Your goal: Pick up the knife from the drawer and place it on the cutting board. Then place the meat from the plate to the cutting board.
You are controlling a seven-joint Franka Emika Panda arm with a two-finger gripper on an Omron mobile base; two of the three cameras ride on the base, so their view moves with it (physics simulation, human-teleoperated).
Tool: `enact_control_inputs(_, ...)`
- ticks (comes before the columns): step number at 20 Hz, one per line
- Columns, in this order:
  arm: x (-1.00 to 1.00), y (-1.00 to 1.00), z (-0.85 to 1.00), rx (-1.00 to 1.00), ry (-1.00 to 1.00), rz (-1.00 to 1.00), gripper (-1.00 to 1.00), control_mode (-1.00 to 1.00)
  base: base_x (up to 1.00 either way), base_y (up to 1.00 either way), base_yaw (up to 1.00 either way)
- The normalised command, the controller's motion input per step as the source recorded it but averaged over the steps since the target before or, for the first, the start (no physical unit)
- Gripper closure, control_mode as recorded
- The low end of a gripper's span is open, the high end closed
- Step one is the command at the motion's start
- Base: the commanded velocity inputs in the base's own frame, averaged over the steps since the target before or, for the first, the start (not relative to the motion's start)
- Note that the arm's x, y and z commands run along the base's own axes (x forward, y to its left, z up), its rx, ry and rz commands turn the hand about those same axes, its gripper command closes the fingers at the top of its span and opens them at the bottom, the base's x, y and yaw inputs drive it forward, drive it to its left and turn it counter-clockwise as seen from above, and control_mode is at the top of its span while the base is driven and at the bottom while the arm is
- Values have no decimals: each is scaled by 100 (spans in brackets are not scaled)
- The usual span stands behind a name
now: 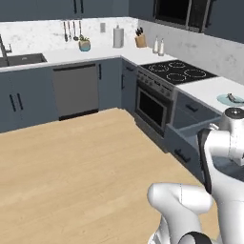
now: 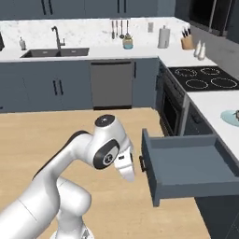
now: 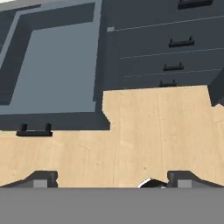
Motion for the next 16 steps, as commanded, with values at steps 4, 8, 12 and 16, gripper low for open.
enact_control_inputs(4, 0, 0, 0, 0, 0, 0, -100, 100, 86, 100, -56)
enact_control_inputs(8, 0, 0, 0, 0, 0, 0, -100, 100, 83, 100, -61)
enact_control_inputs(12, 0, 0, 0, 0, 0, 0, -100, 100, 80, 97, -64)
enact_control_inputs(16, 0, 0, 0, 0, 0, 0, -100, 100, 72, 100, -61)
